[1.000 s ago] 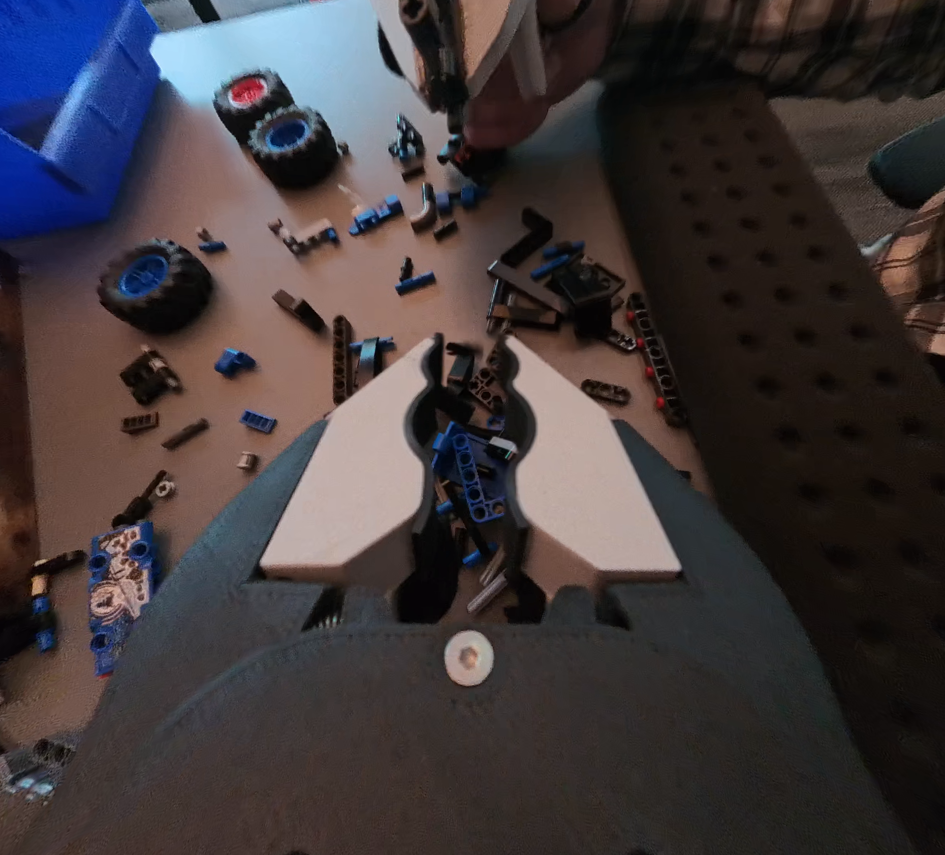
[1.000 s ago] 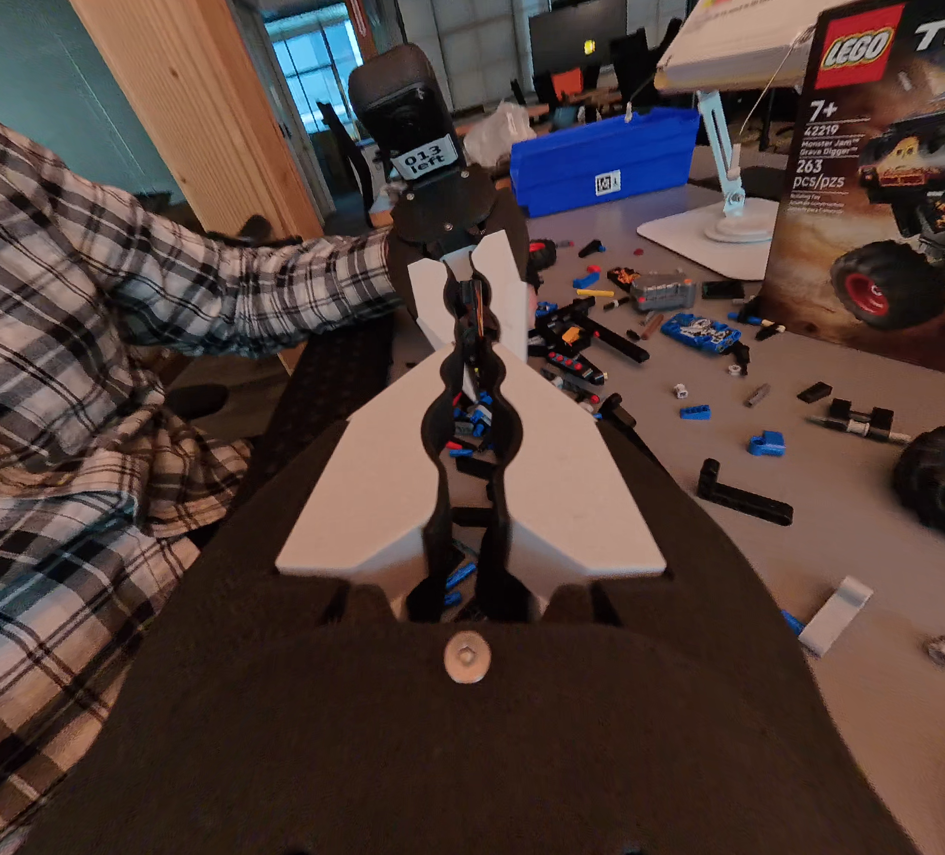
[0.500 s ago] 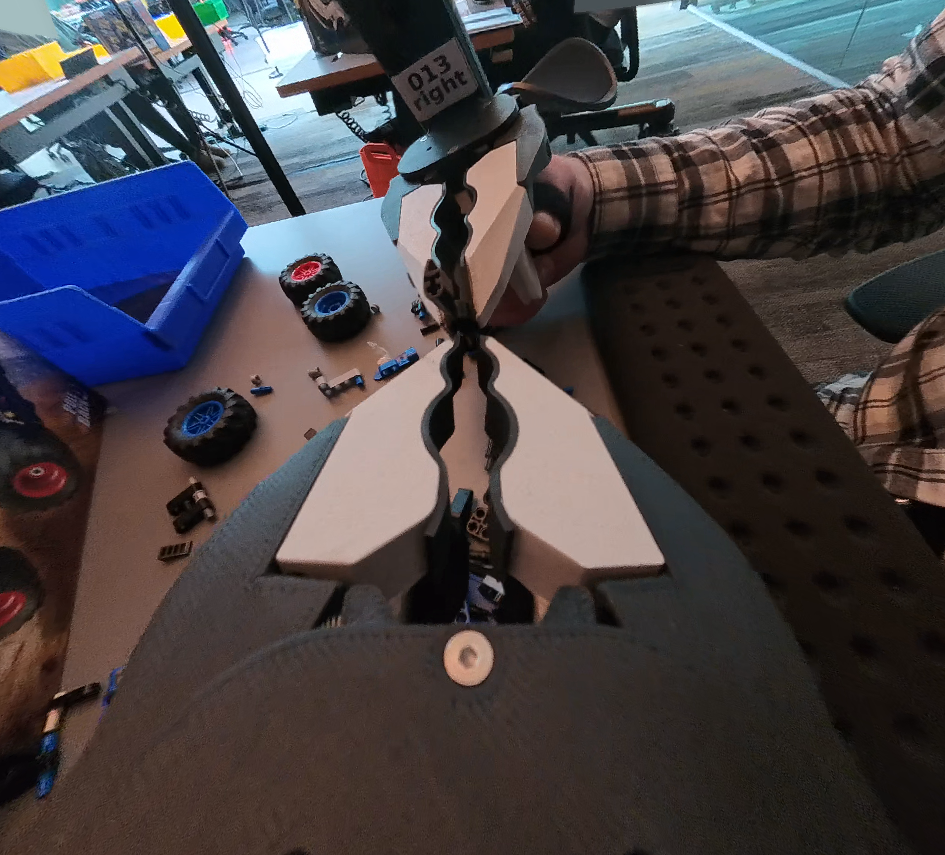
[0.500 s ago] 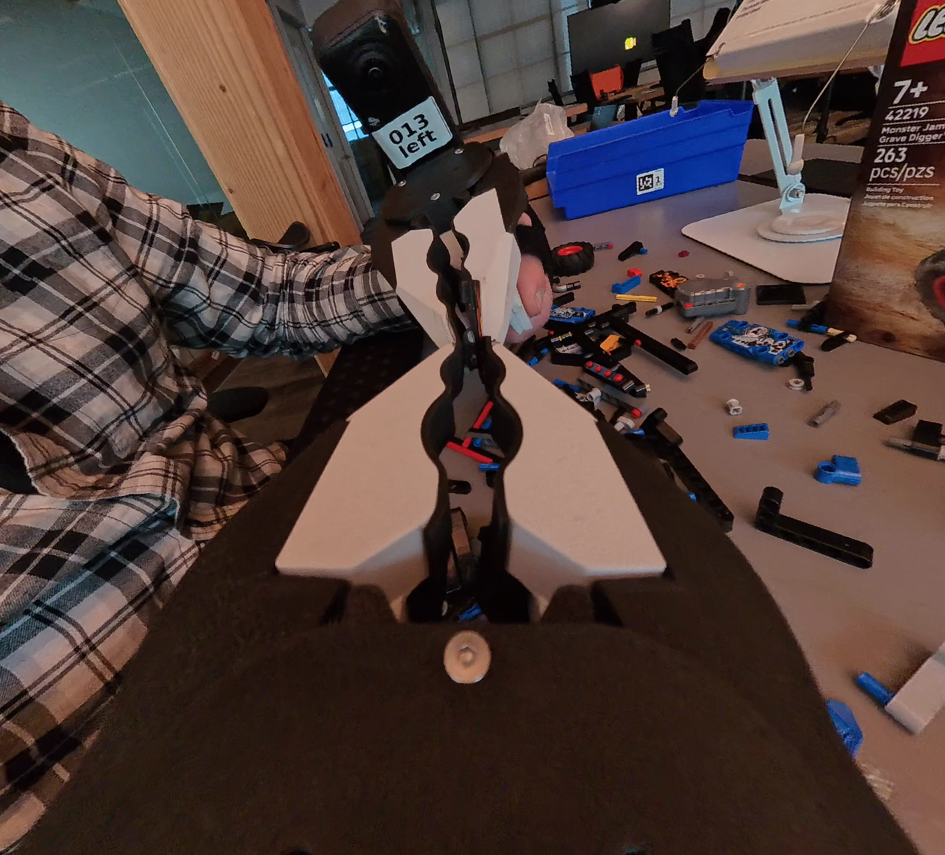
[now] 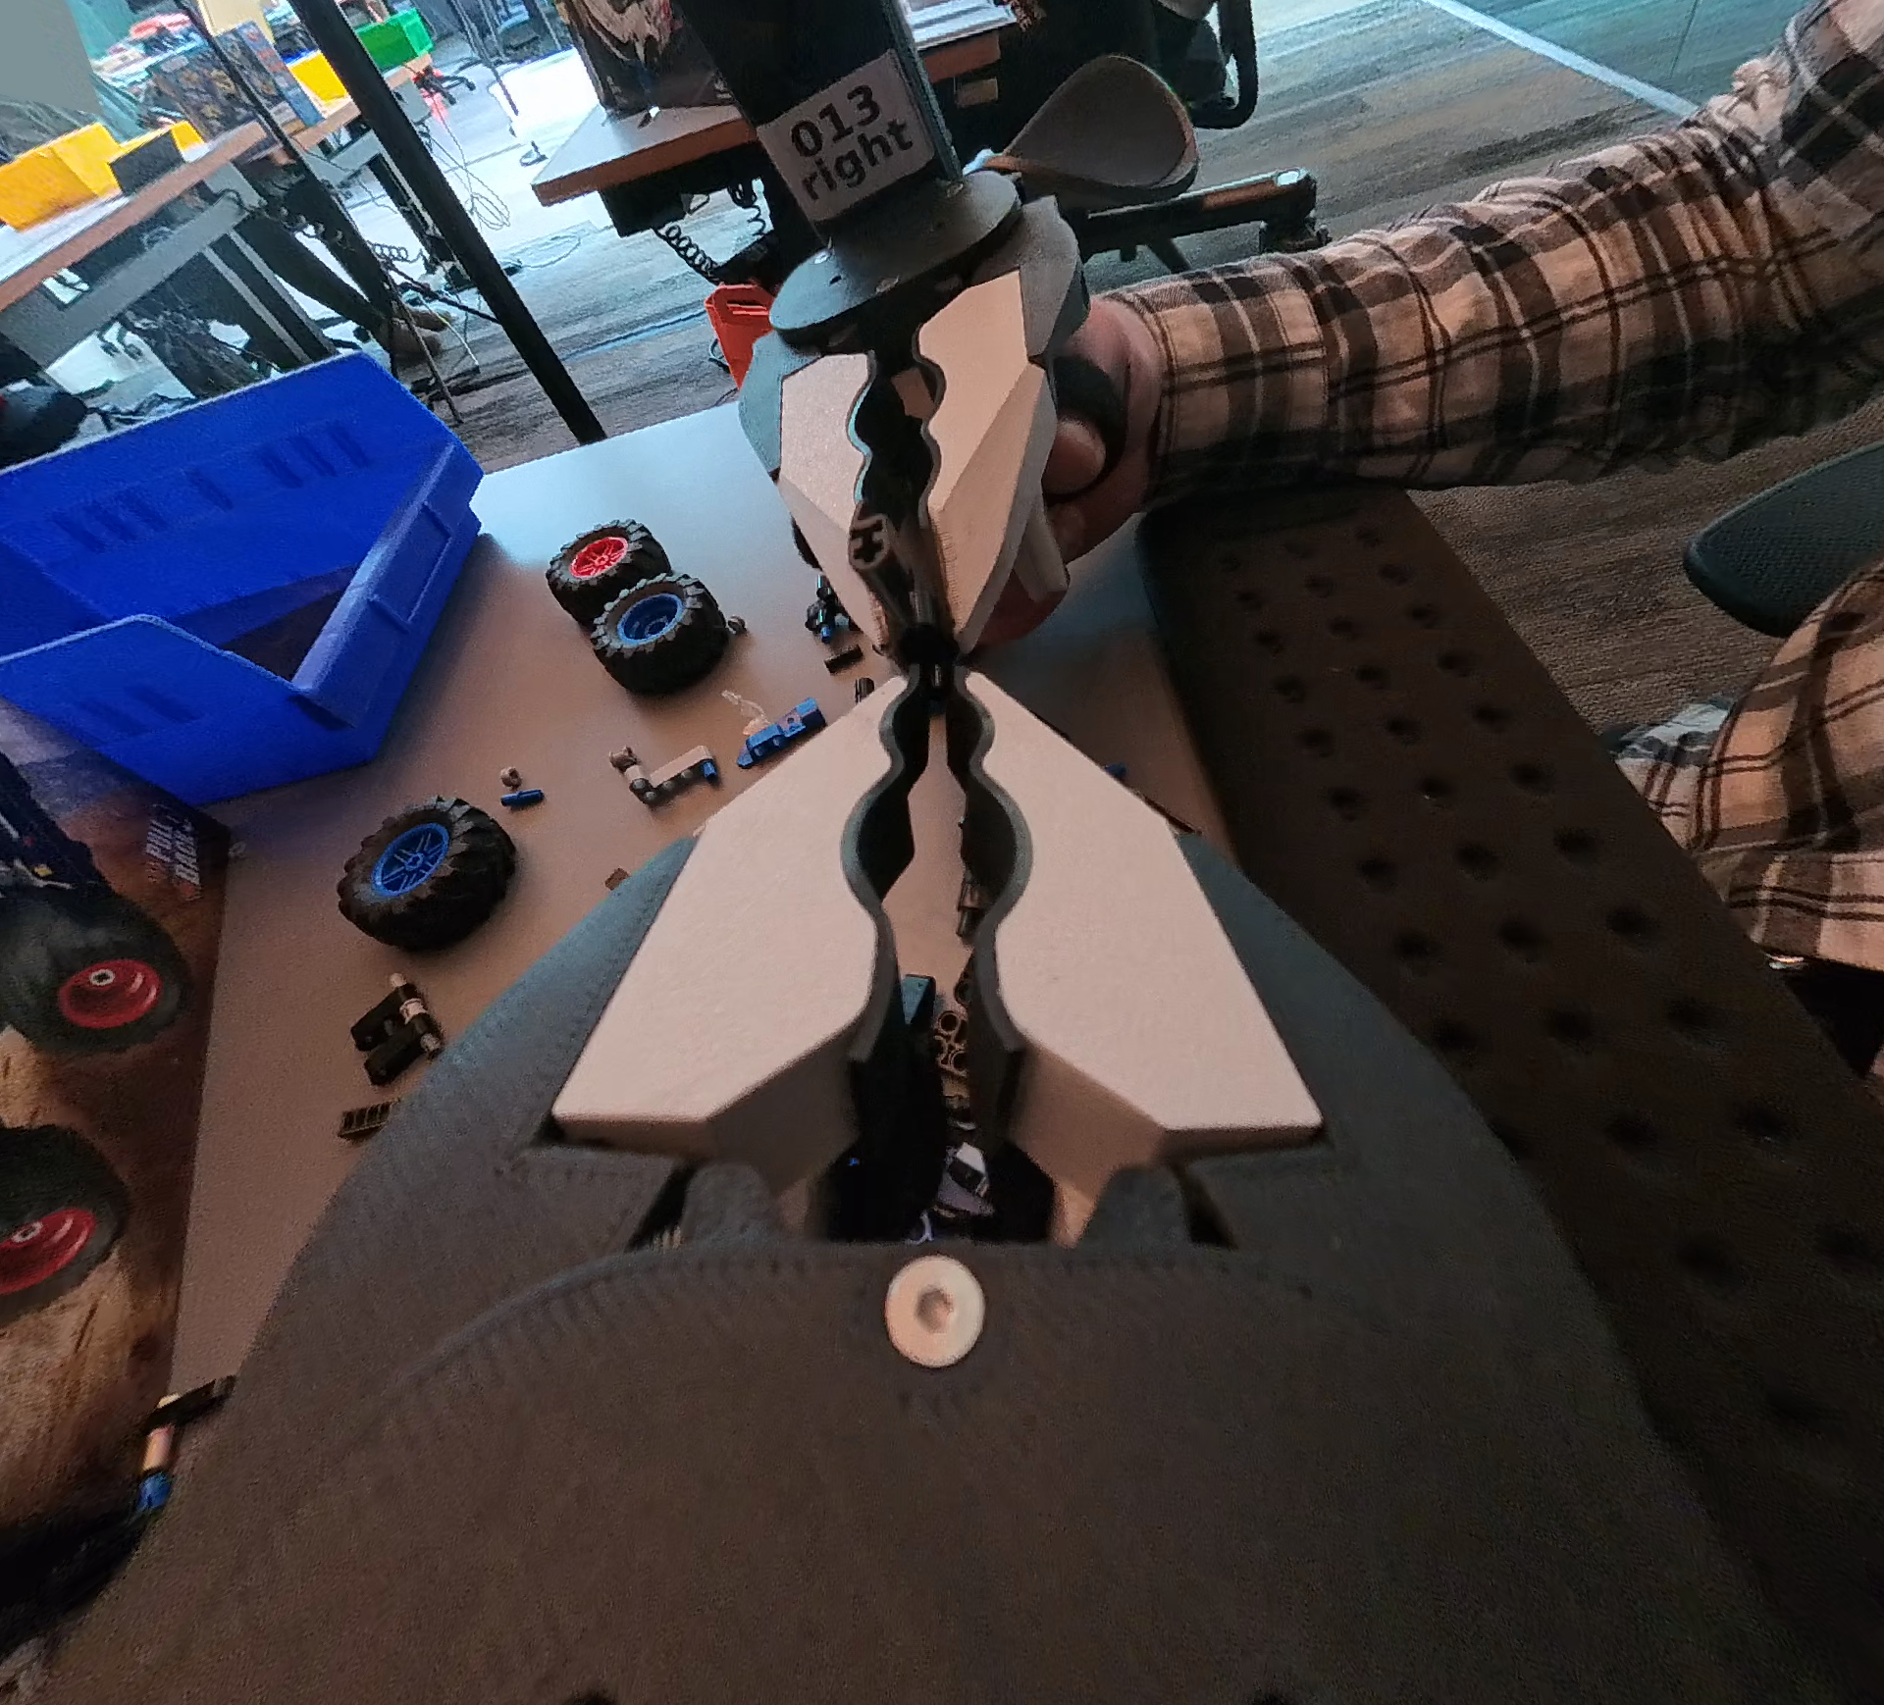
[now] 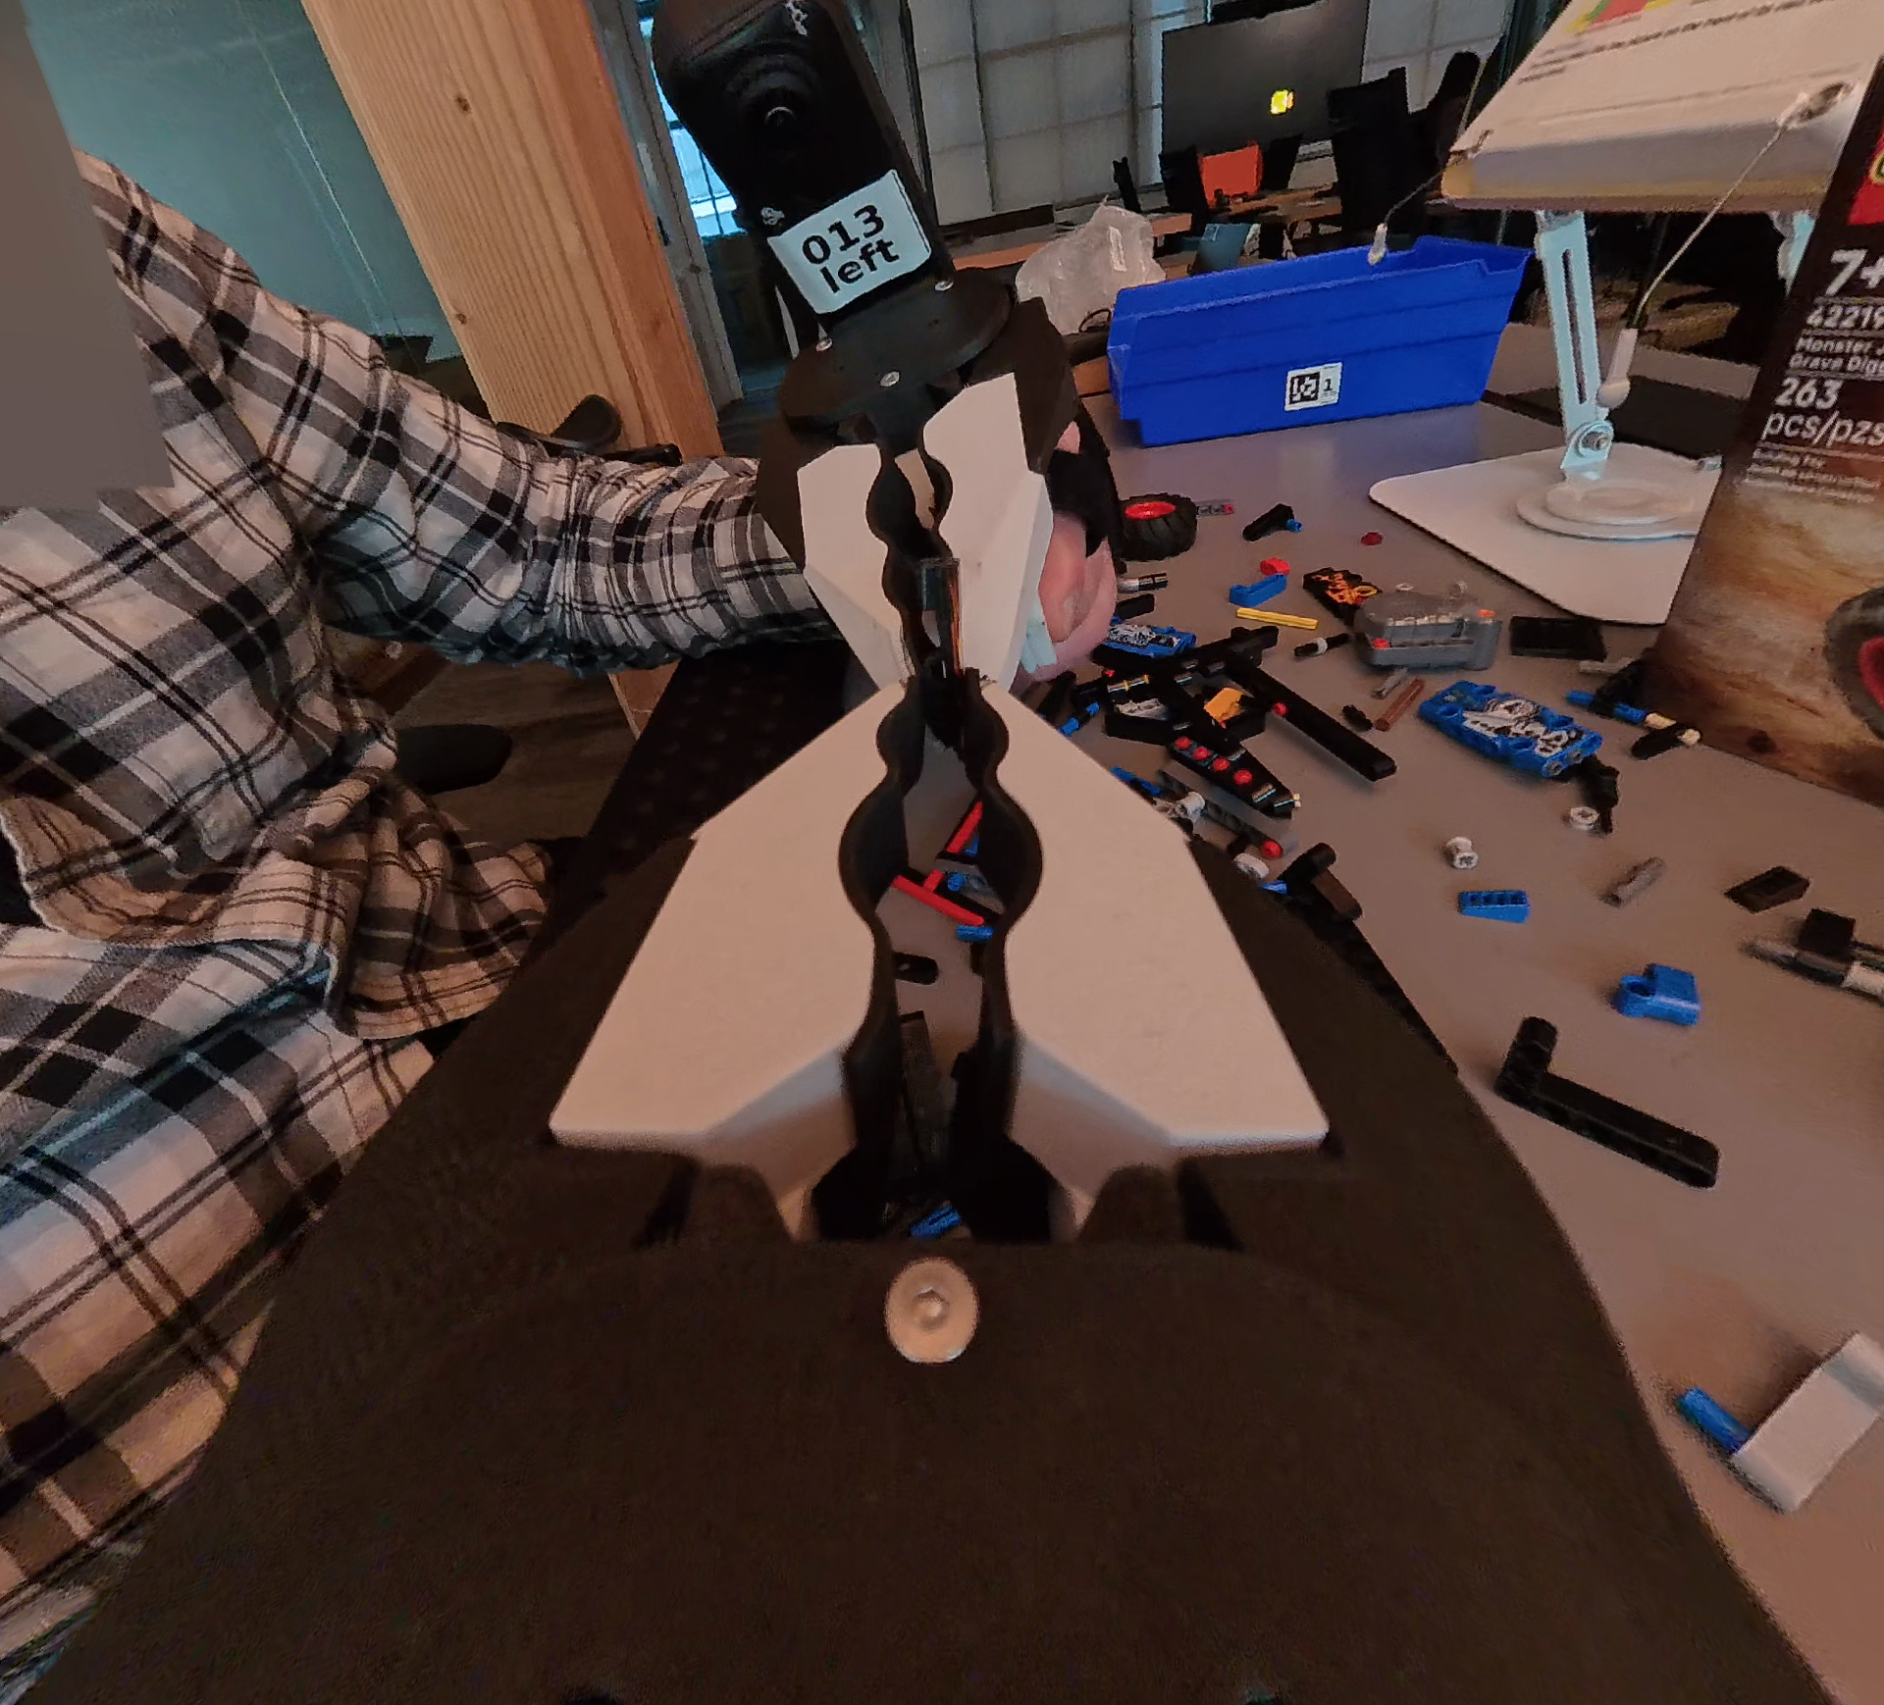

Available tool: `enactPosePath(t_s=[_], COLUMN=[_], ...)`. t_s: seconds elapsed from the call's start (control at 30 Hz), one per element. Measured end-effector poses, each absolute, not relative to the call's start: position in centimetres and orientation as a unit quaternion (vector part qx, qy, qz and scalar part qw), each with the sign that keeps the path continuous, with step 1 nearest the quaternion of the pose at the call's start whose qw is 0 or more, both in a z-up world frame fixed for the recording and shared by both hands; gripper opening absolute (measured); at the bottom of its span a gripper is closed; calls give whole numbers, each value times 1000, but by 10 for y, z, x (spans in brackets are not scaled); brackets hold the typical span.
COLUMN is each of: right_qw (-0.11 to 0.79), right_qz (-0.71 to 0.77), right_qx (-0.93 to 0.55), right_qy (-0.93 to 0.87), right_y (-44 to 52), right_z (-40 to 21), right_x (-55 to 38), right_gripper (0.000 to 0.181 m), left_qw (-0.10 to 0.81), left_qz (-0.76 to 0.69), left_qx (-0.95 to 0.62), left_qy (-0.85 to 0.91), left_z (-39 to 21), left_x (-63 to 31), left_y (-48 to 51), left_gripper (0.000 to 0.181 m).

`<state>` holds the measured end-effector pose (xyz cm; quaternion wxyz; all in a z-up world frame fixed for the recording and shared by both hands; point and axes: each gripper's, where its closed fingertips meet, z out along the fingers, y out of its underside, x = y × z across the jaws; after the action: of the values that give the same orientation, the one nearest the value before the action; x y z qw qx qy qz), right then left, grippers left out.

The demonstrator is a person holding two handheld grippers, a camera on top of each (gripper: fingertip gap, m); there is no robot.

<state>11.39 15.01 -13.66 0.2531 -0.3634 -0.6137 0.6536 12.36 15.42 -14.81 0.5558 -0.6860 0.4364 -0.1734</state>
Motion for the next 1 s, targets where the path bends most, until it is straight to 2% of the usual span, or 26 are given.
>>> enactPosePath(t_s=[0.13, 0.23, 0.27, 0.37, 0.43, 0.5, 0.67, 0.83, 1.0], right_qw=[265, 316, 323, 295, 281, 283, 268, 268, 285], right_qz=[641, 673, 680, 655, 649, 639, 624, 617, 461], right_qx=[-335, -339, -343, -358, -374, -388, -406, -424, -479], right_qy=[-638, -577, -562, -597, -600, -601, -611, -607, -690], right_y=[140, 176, 184, 171, 175, 180, 177, 181, 191], right_z=[-135, -110, -106, -123, -130, -136, -146, -149, -186], right_x=[119, 139, 143, 129, 127, 128, 122, 119, 109], right_gripper=[5, 4, 4, 5, 5, 4, 5, 5, 5], left_qw=[547, 613, 603, 493, 462, 450, 432, 430, 431], left_qz=[-198, -234, -226, -172, -179, -143, -145, -114, -61], left_qx=[-677, -647, -659, -726, -743, -757, -768, -775, -799], left_qy=[450, 388, 388, 446, 450, 452, 450, 449, 414], left_z=[-145, -97, -100, -165, -182, -195, -206, -206, -211], left_x=[125, 90, 82, 86, 88, 79, 84, 75, 52], left_y=[141, 131, 133, 139, 139, 146, 148, 154, 172], left_gripper=[1, 0, 0, 1, 1, 5, 30, 30, 27])
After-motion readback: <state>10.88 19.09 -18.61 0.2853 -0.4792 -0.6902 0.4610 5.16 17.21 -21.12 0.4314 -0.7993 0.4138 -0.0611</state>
